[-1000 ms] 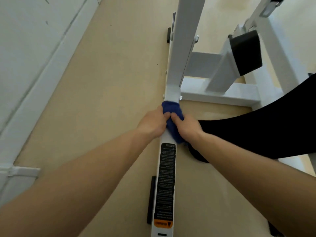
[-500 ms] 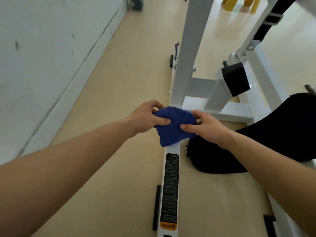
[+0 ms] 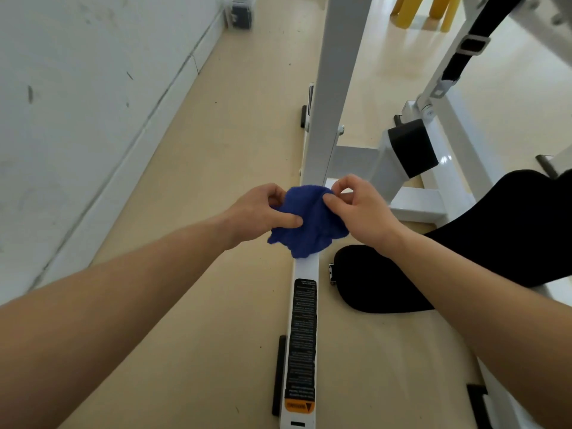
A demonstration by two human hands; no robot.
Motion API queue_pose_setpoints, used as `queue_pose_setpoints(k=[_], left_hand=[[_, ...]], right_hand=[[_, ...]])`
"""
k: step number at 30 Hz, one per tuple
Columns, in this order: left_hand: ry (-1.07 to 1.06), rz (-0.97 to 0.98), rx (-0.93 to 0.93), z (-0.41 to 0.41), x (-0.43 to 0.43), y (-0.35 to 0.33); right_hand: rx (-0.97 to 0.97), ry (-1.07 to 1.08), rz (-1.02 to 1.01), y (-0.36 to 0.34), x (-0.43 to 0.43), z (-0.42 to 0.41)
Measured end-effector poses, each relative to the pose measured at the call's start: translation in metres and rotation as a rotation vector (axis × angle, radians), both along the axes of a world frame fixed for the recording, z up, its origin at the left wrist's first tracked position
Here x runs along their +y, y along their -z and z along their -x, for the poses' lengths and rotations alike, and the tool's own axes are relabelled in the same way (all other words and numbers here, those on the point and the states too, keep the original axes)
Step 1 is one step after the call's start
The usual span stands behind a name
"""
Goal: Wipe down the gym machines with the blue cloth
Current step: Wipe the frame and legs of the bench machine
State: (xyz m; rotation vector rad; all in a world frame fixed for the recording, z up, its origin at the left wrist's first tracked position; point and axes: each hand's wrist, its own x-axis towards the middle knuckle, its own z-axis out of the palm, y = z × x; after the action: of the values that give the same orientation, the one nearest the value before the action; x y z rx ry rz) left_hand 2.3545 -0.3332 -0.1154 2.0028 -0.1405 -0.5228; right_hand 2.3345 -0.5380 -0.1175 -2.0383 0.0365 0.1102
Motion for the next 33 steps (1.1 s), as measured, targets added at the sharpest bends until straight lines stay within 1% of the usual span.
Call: queue_pose_setpoints(k=[2,5,7,9,11,13,14,16,17,18,20,22,24,26,28,30,32,33], left_hand=[[-0.007,0.031,-0.006,0.0,0.002,0.001],[-0.057,0.039,-0.077,0.0,0.005,0.0],[-0.124,0.035,-0.132,-0.003,0.008,-0.001],[-0.168,-0.013,-0.191,-0.007,0.011,-0.003],[-0.193,-0.055,-0.245,-0.011,0.013,-0.004],[-0.212,-0.038,-0.257,-0.013,0.014,-0.004],[-0.211,-0.029,-0.258,-0.015,0.014,-0.004],[-0.199,-0.022,-0.257,-0.017,0.014,-0.004],[-0.191,-0.019,-0.253,-0.017,0.015,-0.004],[-0.184,-0.013,-0.242,-0.017,0.014,-0.003],[-0.177,0.003,-0.192,-0.015,0.012,0.003],[-0.2,0.037,-0.123,-0.012,0.007,0.014],[-0.264,0.109,-0.036,-0.012,0.001,0.025],[-0.306,0.14,0.016,-0.016,-0.004,0.036],[-0.325,0.051,0.024,-0.018,-0.008,0.051],[-0.328,-0.115,0.026,-0.013,-0.012,0.072],[-0.301,-0.247,0.035,-0.002,-0.014,0.089],[-0.287,-0.27,0.025,0.004,-0.015,0.096]], right_hand=[[-0.029,0.007,0.064,-0.005,-0.002,-0.002],[-0.086,-0.014,0.176,-0.01,-0.006,-0.006],[-0.118,-0.01,0.21,-0.012,-0.008,-0.01],[-0.139,-0.008,0.226,-0.014,-0.007,-0.011],[-0.124,-0.034,0.234,-0.014,-0.006,-0.011],[-0.041,-0.098,0.175,-0.012,-0.006,-0.01],[0.006,-0.142,0.185,-0.01,-0.007,-0.009],[0.024,-0.203,0.338,-0.001,-0.009,-0.009],[-0.009,-0.183,0.399,0.003,-0.009,-0.01],[-0.041,-0.135,0.407,0.007,-0.009,-0.01],[-0.035,-0.044,0.304,0.011,-0.012,-0.012],[0.037,-0.023,0.208,0.01,-0.016,-0.014],[0.081,-0.022,0.179,0.008,-0.02,-0.016],[0.077,-0.013,0.154,0.009,-0.02,-0.02],[0.12,-0.017,0.135,0.02,-0.015,-0.023],[0.234,-0.024,0.202,0.043,-0.009,-0.021],[0.305,0.027,0.245,0.072,-0.002,-0.012],[0.297,0.08,0.258,0.084,0.002,-0.005]])
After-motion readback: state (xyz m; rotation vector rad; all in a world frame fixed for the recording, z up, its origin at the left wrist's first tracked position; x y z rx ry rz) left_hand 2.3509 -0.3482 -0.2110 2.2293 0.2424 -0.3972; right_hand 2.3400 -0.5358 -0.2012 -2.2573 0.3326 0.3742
